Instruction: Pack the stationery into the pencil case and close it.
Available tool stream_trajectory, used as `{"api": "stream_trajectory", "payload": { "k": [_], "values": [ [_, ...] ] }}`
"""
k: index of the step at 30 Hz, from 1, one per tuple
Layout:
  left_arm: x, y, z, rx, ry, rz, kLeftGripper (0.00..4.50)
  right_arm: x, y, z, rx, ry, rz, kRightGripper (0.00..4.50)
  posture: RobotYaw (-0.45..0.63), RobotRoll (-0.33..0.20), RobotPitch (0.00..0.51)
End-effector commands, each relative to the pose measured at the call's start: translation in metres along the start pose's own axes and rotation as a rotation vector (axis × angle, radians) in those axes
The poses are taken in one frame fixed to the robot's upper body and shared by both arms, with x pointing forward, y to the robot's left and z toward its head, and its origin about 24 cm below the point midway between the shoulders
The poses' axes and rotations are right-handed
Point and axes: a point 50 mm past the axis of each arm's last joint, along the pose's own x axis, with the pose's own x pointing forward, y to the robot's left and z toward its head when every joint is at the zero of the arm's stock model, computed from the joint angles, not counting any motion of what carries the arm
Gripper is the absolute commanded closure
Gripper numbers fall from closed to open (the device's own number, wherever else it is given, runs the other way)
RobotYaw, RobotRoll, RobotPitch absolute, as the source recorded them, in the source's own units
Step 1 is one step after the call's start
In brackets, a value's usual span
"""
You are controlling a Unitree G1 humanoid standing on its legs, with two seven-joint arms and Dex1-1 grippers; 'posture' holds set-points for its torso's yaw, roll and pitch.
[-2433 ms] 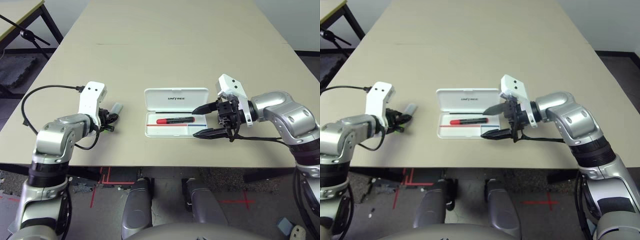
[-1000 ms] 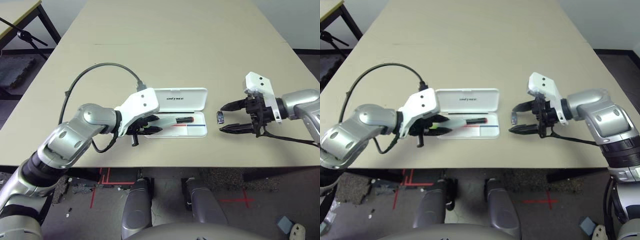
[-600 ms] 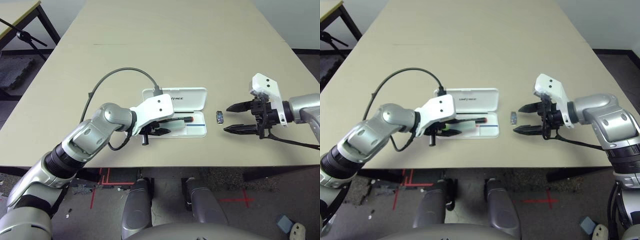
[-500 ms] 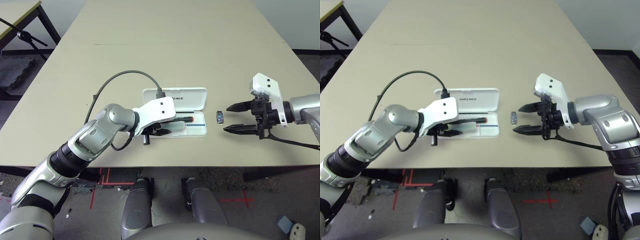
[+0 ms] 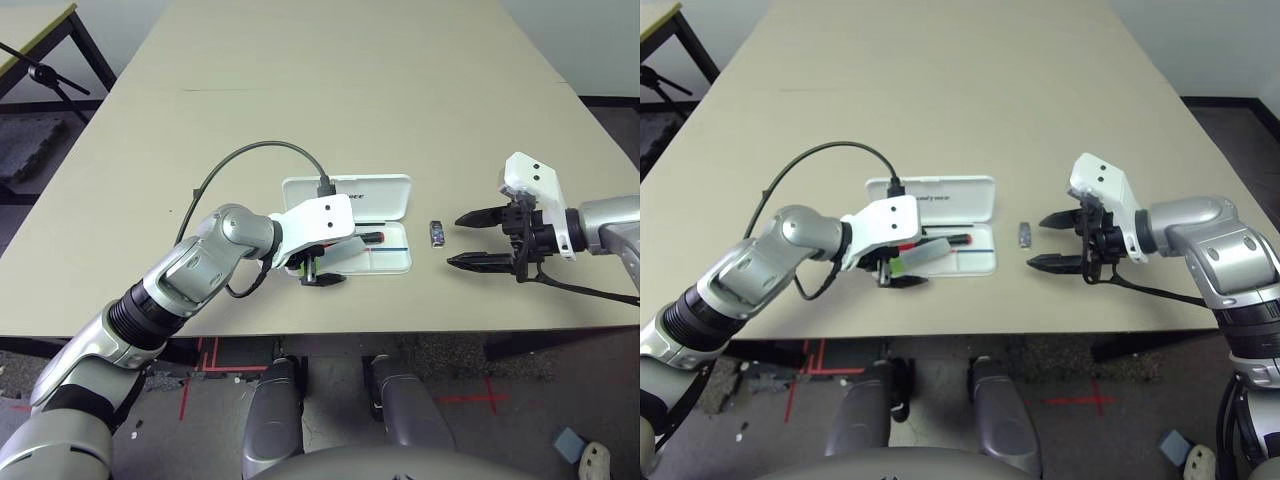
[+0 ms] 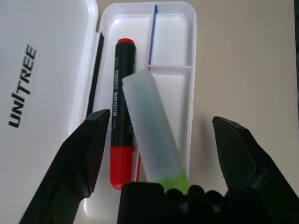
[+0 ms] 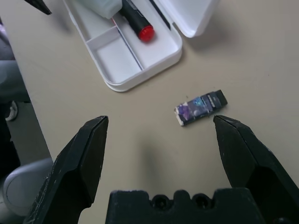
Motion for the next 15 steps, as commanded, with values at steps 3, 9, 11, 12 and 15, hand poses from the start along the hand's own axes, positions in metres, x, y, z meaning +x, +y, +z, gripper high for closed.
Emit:
{"api": "stream_trajectory", "payload": {
  "k": [3, 9, 11, 12, 15],
  "values": [
    [-0.002, -0.0047, -0.0024, -0.004, -0.007, -0.024, 0.06, -0.005, -0.0008, -0.0028, 0.01, 0.007, -0.032, 0.0, -0.08, 0.0, 0.171],
    [0.0011, -0.0091, -0.0046, -0.019, -0.011, -0.054, 0.06, -0.0054, -0.0007, -0.0024, 0.008, 0.0, -0.039, 0.0, -0.09, 0.0, 0.174],
    [0.002, -0.0106, -0.0074, -0.026, -0.005, -0.062, 0.06, -0.0054, -0.0012, -0.0019, 0.006, -0.003, -0.043, 0.0, -0.09, 0.0, 0.175],
    [0.0022, -0.0112, -0.0082, -0.027, -0.003, -0.065, 0.06, -0.0055, -0.0012, -0.0018, 0.006, -0.004, -0.044, 0.0, -0.09, 0.0, 0.176],
    [0.0019, -0.0133, -0.0097, -0.037, -0.003, -0.078, 0.06, -0.0051, -0.0021, -0.0015, 0.004, -0.006, -0.047, 0.0, -0.09, 0.0, 0.177]
  ]
}}
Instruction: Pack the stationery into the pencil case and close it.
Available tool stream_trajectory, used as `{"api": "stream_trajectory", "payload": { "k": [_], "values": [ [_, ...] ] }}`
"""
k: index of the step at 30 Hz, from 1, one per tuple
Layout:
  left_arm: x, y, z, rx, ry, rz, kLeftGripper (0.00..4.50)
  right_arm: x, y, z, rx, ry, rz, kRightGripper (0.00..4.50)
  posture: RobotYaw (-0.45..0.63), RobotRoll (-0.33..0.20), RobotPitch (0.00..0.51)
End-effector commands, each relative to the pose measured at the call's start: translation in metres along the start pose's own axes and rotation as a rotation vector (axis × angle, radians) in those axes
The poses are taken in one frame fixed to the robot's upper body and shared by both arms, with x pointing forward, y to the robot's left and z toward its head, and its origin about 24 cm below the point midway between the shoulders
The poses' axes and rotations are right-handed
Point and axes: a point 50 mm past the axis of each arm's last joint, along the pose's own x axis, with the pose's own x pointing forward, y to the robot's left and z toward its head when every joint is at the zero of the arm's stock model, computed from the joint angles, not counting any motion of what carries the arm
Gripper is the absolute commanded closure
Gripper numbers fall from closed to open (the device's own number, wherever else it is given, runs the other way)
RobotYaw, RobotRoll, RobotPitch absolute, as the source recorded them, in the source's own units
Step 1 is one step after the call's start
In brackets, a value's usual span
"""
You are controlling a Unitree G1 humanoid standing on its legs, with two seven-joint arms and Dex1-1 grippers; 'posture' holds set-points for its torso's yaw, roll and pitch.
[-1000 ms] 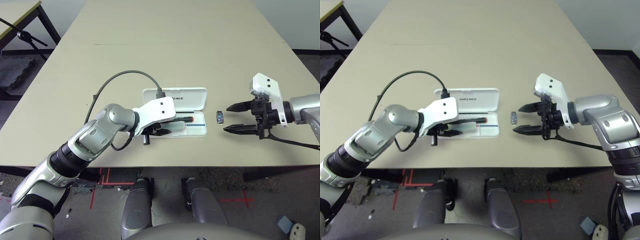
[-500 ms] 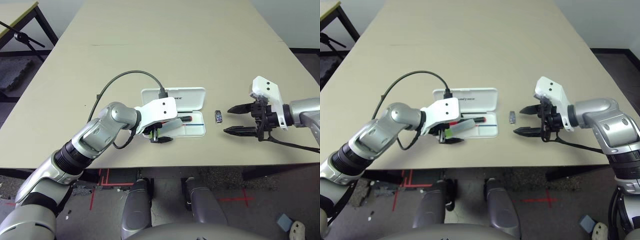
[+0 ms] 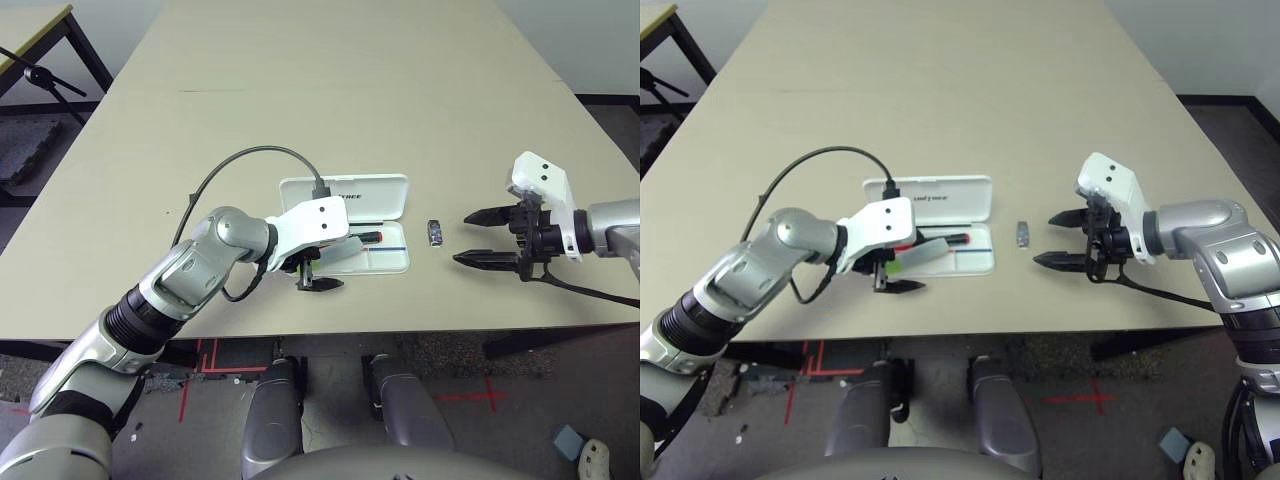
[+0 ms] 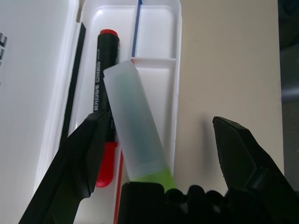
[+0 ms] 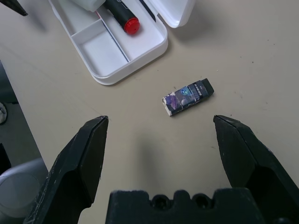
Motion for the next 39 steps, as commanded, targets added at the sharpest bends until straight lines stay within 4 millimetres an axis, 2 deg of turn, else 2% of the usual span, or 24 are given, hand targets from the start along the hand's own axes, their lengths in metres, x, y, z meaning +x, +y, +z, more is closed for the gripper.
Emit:
{"api": "stream_trajectory", "payload": {
  "k": [1, 18, 22, 29, 35, 39],
  "values": [
    [-0.001, -0.005, -0.002, -0.002, -0.001, -0.024, 0.06, -0.003, -0.001, 0.001, -0.004, -0.017, -0.015, 0.0, -0.08, 0.0, 0.178],
    [0.0, -0.012, 0.004, 0.01, -0.063, -0.072, 0.06, 0.0, -0.002, -0.001, -0.004, -0.018, -0.009, 0.0, -0.08, 0.0, 0.196],
    [-0.003, -0.007, 0.006, 0.023, -0.078, -0.033, 0.06, 0.001, -0.002, -0.001, 0.0, -0.019, -0.011, 0.0, -0.08, 0.0, 0.194],
    [-0.024, 0.004, 0.018, 0.038, -0.216, 0.063, 0.06, -0.002, -0.002, -0.001, 0.07, -0.117, -0.018, 0.0, -0.07, 0.0, 0.188],
    [-0.048, 0.003, 0.011, 0.019, -0.217, 0.088, 0.06, -0.002, -0.004, 0.0, 0.121, -0.175, -0.064, 0.0, -0.07, 0.0, 0.183],
    [-0.061, 0.004, 0.006, 0.012, -0.204, 0.103, 0.06, -0.001, -0.008, 0.003, 0.154, -0.209, -0.174, 0.0, -0.08, 0.0, 0.183]
  ]
}}
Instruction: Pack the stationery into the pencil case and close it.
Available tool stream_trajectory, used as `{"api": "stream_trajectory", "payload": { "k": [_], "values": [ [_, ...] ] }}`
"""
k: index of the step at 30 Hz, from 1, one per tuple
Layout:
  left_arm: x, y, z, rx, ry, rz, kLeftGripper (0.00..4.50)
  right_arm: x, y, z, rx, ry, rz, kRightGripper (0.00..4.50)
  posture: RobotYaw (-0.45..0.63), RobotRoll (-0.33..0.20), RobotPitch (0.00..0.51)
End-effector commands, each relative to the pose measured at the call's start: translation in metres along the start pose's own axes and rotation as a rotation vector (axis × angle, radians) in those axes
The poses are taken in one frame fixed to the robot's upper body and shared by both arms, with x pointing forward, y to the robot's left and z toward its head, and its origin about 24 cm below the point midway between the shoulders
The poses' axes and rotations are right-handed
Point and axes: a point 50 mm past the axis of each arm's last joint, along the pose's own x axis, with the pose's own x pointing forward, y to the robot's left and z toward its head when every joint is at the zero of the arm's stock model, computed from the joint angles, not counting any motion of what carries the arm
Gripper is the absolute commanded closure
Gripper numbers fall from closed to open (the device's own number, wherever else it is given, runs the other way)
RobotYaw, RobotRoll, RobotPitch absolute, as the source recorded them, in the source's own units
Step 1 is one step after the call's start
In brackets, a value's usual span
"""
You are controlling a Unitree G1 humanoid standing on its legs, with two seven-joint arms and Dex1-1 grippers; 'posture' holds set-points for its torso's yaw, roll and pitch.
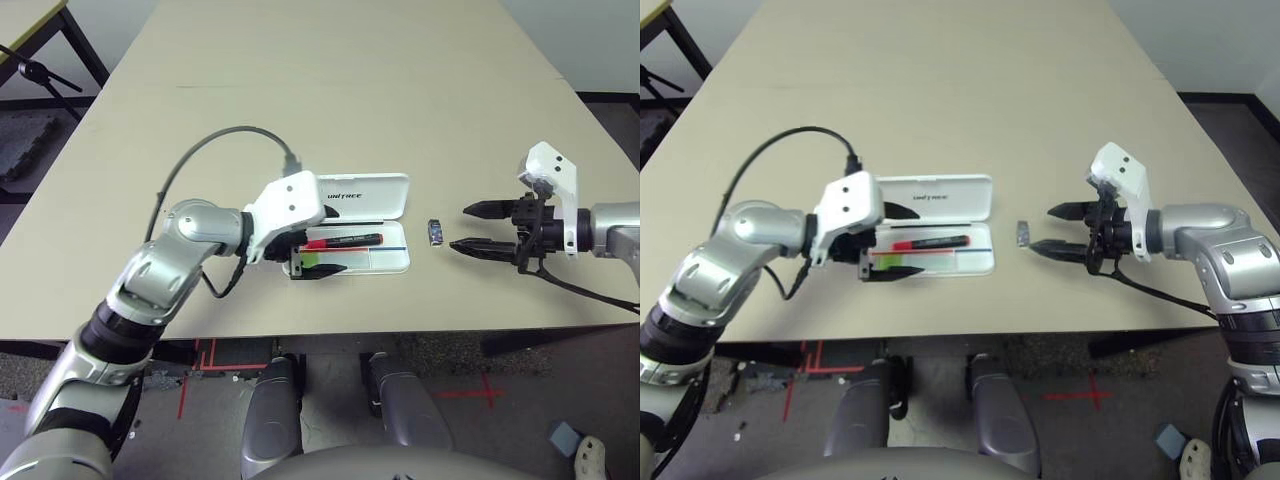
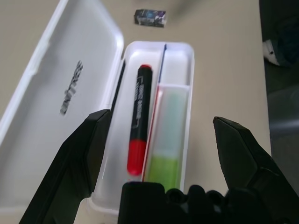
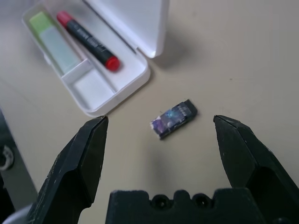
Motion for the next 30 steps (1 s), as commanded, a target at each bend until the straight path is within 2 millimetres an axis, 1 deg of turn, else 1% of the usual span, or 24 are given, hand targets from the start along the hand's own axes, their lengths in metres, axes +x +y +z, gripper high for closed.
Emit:
{"api": "stream_trajectory", "payload": {
  "k": [1, 3, 9, 13, 17, 20, 30],
  "values": [
    [-0.009, -0.003, 0.002, 0.009, -0.013, -0.013, 0.06, 0.0, -0.004, 0.006, 0.034, -0.039, -0.127, 0.0, -0.08, 0.0, 0.183],
    [-0.013, -0.003, 0.002, 0.005, -0.013, -0.012, 0.06, 0.004, -0.004, 0.008, 0.075, -0.044, -0.212, 0.0, -0.09, 0.0, 0.185],
    [-0.013, -0.001, 0.001, 0.0, -0.018, -0.018, 0.06, 0.019, 0.006, 0.019, 0.179, -0.044, -0.355, 0.0, -0.12, 0.0, 0.187],
    [-0.009, 0.002, 0.001, 0.011, -0.022, -0.026, 0.06, 0.038, 0.014, 0.022, 0.281, 0.005, -0.492, 0.0, -0.13, 0.0, 0.187],
    [-0.008, 0.002, 0.001, 0.017, -0.023, -0.033, 0.06, 0.047, 0.024, 0.02, 0.324, 0.049, -0.524, 0.0, -0.13, 0.0, 0.188],
    [-0.007, 0.002, 0.0, 0.021, -0.016, -0.035, 0.06, 0.05, 0.03, 0.017, 0.352, 0.078, -0.533, 0.0, -0.13, 0.0, 0.19],
    [-0.003, 0.0, -0.001, 0.023, -0.016, -0.046, 0.06, 0.067, 0.051, -0.016, 0.406, 0.212, -0.475, 0.0, -0.12, 0.0, 0.2]
  ]
}}
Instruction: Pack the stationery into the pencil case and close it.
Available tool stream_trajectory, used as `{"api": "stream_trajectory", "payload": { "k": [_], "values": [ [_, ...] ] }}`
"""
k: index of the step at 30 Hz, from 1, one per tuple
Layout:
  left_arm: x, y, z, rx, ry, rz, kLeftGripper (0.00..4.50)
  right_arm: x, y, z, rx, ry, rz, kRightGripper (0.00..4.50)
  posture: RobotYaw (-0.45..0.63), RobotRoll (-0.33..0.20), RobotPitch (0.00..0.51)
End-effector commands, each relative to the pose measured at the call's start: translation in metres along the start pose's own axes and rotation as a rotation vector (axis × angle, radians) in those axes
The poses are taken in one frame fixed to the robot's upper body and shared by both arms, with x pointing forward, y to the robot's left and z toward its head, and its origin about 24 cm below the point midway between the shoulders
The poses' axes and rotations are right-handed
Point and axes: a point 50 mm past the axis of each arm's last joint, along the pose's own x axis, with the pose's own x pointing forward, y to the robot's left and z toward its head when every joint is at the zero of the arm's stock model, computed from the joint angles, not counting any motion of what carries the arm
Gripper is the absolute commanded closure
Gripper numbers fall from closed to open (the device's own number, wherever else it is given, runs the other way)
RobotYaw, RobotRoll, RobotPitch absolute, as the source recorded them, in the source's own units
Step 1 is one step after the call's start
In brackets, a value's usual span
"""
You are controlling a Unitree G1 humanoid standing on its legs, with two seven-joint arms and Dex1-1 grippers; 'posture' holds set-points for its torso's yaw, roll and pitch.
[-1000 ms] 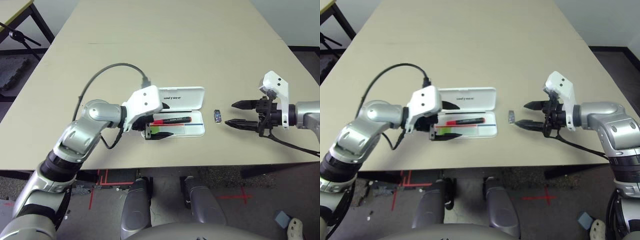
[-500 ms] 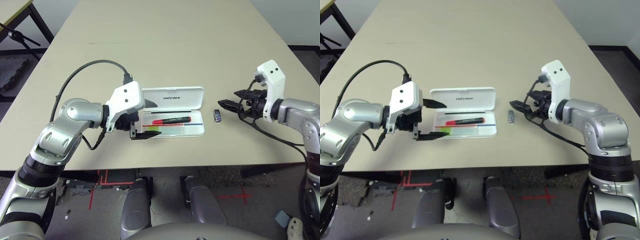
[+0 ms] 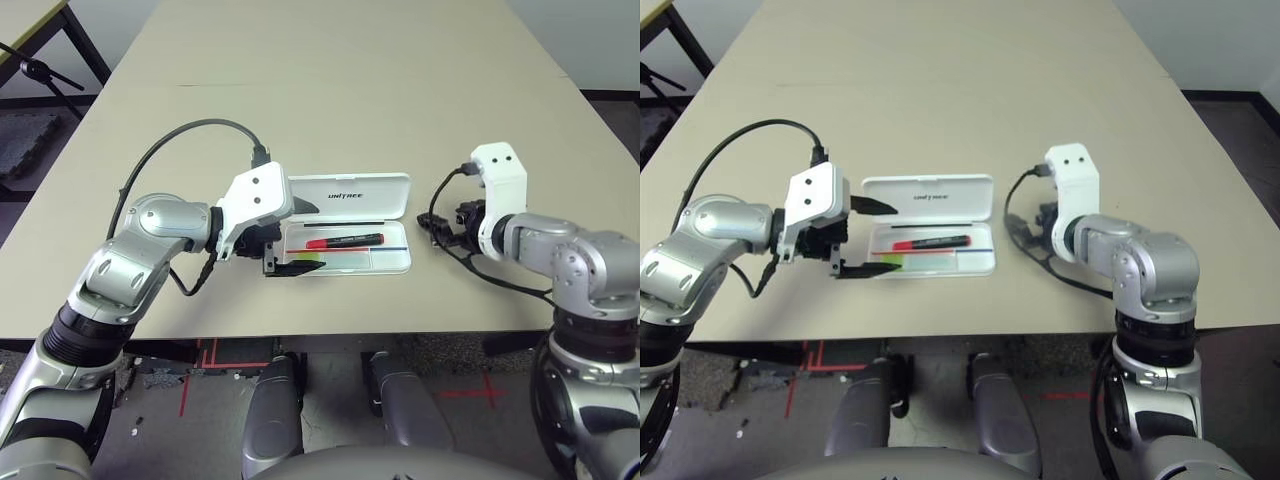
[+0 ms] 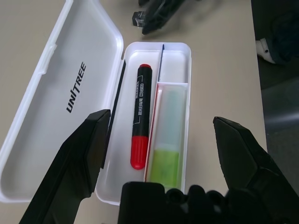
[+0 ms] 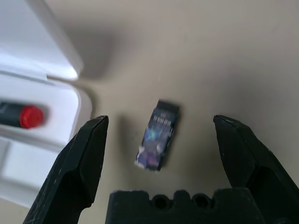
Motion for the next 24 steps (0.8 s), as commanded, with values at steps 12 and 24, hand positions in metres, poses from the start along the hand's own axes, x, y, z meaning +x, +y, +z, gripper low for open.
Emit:
{"api": "stream_trajectory", "payload": {
  "k": [12, 24],
  "values": [
    [0.004, -0.004, -0.002, 0.002, 0.012, -0.012, 0.0, 0.01, -0.001, -0.02, -0.031, 0.087, 0.007, 1.3, -0.1, 0.0, 0.201],
    [-0.005, -0.005, -0.004, 0.004, 0.034, 0.027, 0.0, -0.009, -0.019, 0.016, -0.277, 0.054, 0.144, 4.18, -0.05, 0.0, 0.184]
  ]
}}
